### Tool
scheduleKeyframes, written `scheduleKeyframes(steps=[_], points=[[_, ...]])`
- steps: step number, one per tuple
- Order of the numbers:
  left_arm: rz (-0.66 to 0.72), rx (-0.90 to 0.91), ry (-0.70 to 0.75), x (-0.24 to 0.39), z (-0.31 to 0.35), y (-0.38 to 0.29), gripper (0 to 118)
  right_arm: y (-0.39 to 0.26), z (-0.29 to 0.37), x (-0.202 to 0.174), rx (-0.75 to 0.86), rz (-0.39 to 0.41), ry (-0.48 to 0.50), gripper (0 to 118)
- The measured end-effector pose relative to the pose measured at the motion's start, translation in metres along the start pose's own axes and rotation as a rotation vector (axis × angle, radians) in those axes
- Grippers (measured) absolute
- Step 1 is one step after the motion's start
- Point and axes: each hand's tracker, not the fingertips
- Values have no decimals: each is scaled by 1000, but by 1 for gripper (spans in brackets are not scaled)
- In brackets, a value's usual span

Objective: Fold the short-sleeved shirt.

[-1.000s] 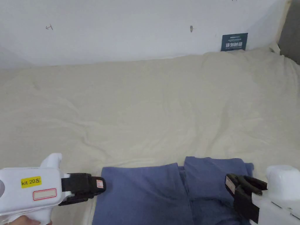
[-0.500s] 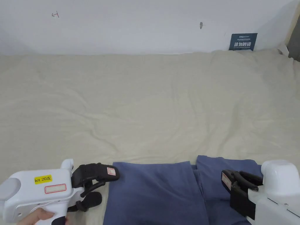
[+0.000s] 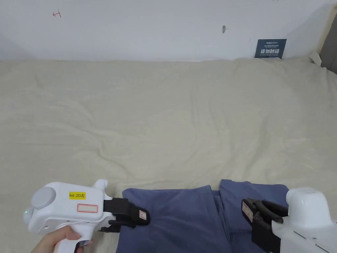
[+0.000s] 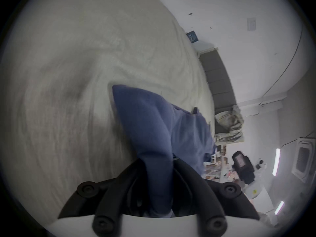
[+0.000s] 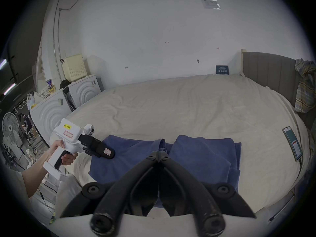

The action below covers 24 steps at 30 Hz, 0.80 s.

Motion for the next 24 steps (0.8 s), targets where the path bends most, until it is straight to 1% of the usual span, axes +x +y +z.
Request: scheduleKeyframes(steps=[1,4,8,11,15,17,19,22,24], points=[[21,25,-10,-2,6,0,11,-1,0,0,-4,4,-2,0],[-11,29,41,-1,15,-1,11,-2,1,3,-7,2,-7,0],[-11,33,41,-4,37,-1,11,-2,3,7,-5,-10,-17,0],[-38,52,94,-5,61,-4,11,-1,3,11,-1,-22,-16,0],[-15,101,146,-13,100,-8,11,0,4,13,1,-21,-19,0],[-25,121,185,-14,119,-9,11,-1,4,14,3,-24,-18,0],[-5,146,234,-8,133,-15,11,-1,5,15,3,-30,-14,0],[13,190,245,5,144,-22,11,-4,4,18,1,-39,-11,0],[-8,205,235,21,142,-27,11,-7,4,21,2,-50,-7,0]])
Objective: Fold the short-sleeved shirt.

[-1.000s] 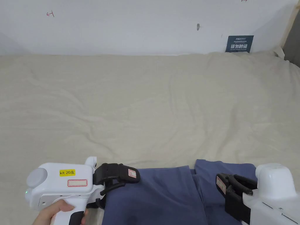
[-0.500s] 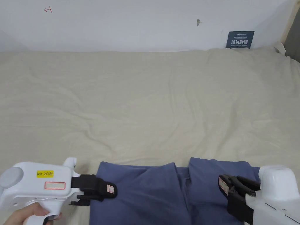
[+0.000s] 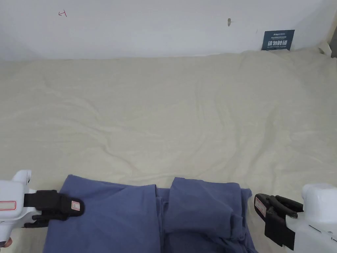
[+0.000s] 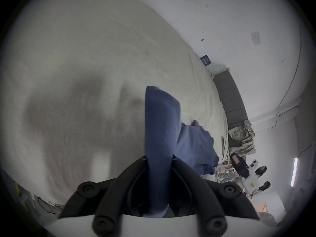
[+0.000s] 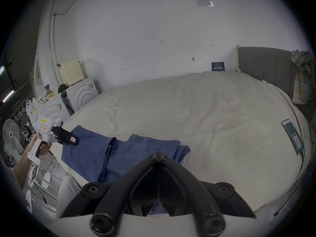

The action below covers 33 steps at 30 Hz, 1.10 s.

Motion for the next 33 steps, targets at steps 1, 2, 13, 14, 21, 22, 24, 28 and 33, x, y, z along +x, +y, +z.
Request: scheduleKeyframes(steps=[1,2,13,14,21,22,24,28,33], points=[[-7,13,-11,12,0,-2,11,-1,0,2,-2,-6,4,0],[-14,18,-16,24,0,-3,11,-2,1,3,0,-10,4,0],[-219,-84,-136,188,-87,-16,11,-6,24,36,61,-59,-20,0],[-222,-109,-143,195,-101,-17,11,-6,26,40,65,-68,-25,0],[-267,-264,-99,242,-195,-34,11,-14,46,76,82,-144,-71,0],[-283,-277,-74,246,-205,-36,11,-15,47,81,85,-157,-81,0],[-291,-312,-50,250,-221,-39,11,-18,50,88,86,-180,-92,0],[-296,-350,-62,252,-234,-38,90,-22,52,96,86,-224,-100,0],[-228,-375,-309,260,-225,-39,116,-23,49,94,82,-234,-100,0]])
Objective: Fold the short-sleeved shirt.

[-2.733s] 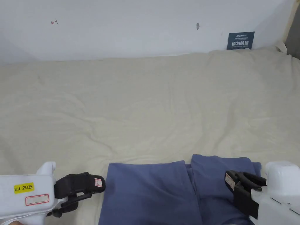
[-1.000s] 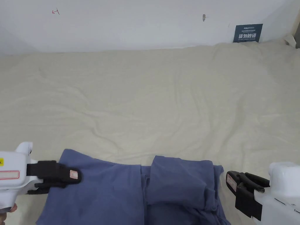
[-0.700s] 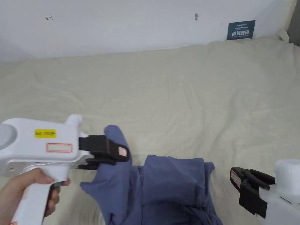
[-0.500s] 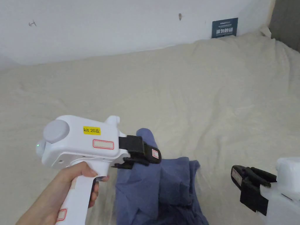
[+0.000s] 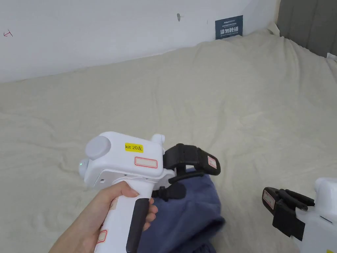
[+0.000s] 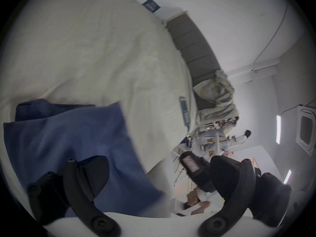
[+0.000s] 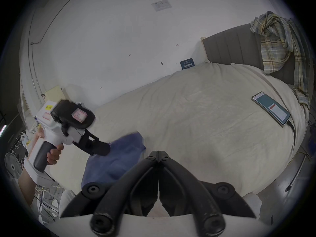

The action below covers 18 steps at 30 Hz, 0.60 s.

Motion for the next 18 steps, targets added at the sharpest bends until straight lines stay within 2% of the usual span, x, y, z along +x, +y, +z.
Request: scheduleKeyframes(steps=[2,6,7,8,9,10,11,15,18], points=[[-17,15,19,11,9,3,117,0,0,-4,-3,8,7,0],[-96,104,210,8,40,-1,116,1,0,-10,-1,39,16,0],[-105,112,248,4,46,-5,111,1,-1,-9,0,45,16,0],[-101,135,277,1,50,-10,98,1,-1,-9,2,50,16,0],[-114,140,312,6,49,-22,76,1,-1,-9,5,52,17,0],[-106,158,317,2,48,-28,46,1,-1,-9,5,51,18,0],[-103,163,328,-2,46,-33,33,1,-3,-8,3,48,21,0],[-99,124,354,-28,21,-30,21,-1,-4,-5,-1,42,24,0],[-131,141,313,-25,-6,-38,19,-2,-5,-1,-8,37,20,0]])
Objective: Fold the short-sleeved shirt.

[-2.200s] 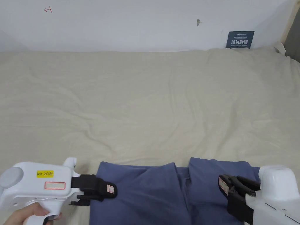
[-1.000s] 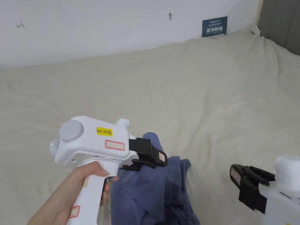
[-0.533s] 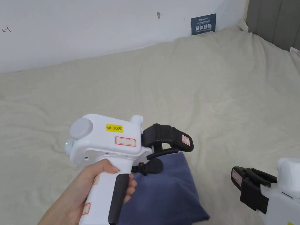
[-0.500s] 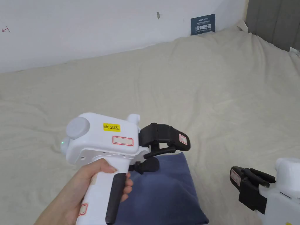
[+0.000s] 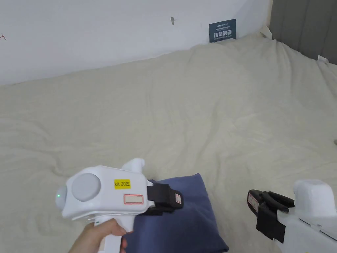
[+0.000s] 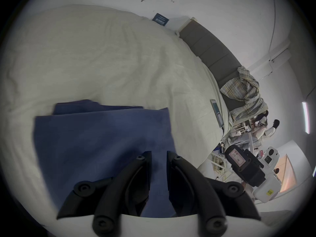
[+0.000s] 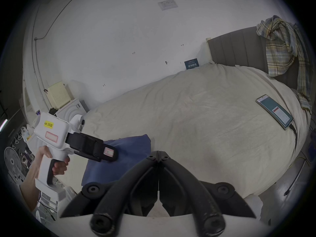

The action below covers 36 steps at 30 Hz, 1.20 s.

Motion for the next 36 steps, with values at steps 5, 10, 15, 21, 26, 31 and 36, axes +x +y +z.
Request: scheduleKeyframes(steps=[5,10,15,21,26,31,36], points=[[-21,-83,7,17,-51,-6,16,-3,5,6,-8,-3,-12,0],[-55,-105,-13,36,-66,-17,15,-2,11,11,-6,-6,-33,0],[-64,-28,-81,37,-27,-11,13,6,16,1,12,13,-31,0],[-8,190,-44,-9,77,-32,13,8,-9,-48,-4,125,16,0],[86,264,117,-69,134,-58,13,-14,-72,-101,-29,175,82,0],[218,297,79,-111,147,-78,13,-53,-125,-124,-146,225,21,0],[248,211,-41,-126,124,-69,100,-57,-124,-122,-113,230,-13,0]])
